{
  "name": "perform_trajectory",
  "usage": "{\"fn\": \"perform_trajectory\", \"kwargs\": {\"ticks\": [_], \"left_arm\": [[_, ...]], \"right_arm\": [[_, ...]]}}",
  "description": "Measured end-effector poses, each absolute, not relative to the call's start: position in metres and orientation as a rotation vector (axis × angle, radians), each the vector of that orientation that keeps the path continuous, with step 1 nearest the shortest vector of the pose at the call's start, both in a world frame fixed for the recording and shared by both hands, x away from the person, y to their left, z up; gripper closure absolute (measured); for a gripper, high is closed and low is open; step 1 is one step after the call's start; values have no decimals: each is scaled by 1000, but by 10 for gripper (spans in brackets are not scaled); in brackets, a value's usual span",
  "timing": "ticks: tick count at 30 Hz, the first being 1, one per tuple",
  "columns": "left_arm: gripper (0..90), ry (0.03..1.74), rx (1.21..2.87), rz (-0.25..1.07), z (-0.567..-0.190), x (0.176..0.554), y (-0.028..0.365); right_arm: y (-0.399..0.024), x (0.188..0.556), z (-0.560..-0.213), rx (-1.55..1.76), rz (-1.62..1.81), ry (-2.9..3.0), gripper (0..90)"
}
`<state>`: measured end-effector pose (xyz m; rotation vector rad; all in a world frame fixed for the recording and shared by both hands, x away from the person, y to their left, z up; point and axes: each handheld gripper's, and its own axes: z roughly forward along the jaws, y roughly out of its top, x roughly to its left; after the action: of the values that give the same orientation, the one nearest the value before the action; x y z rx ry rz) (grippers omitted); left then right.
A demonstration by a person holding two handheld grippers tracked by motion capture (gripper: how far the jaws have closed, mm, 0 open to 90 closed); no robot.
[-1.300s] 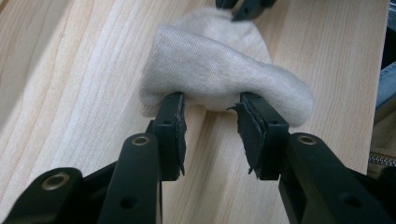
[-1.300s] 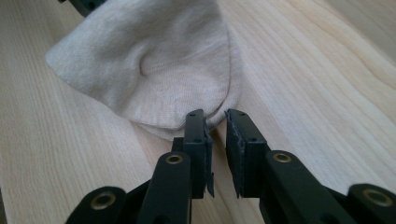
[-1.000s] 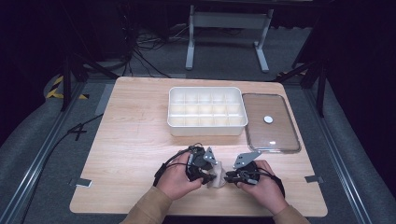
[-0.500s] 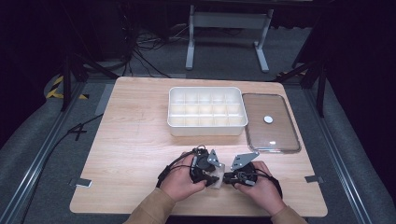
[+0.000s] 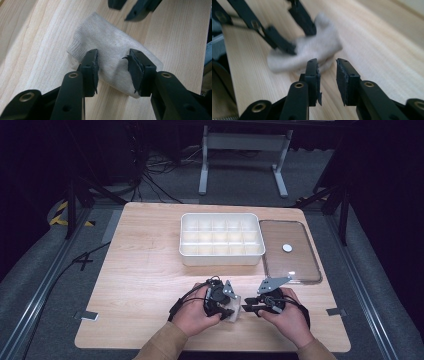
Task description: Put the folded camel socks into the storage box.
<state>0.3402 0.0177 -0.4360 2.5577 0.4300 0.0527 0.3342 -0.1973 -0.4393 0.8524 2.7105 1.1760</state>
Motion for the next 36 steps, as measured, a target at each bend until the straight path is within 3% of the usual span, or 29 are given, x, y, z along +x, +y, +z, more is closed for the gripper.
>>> {"fn": "perform_trajectory", "kwargs": {"ticks": [1,15,36], "left_arm": [[597,434,2552,61,-436,339,17],[577,431,2555,65,-436,338,17],[509,467,2589,26,-443,334,25]], "right_arm": [[-196,334,-436,905,1252,2665,640],[-174,340,-447,989,1267,2604,515],[-164,350,-465,1116,1156,2720,451]]}}
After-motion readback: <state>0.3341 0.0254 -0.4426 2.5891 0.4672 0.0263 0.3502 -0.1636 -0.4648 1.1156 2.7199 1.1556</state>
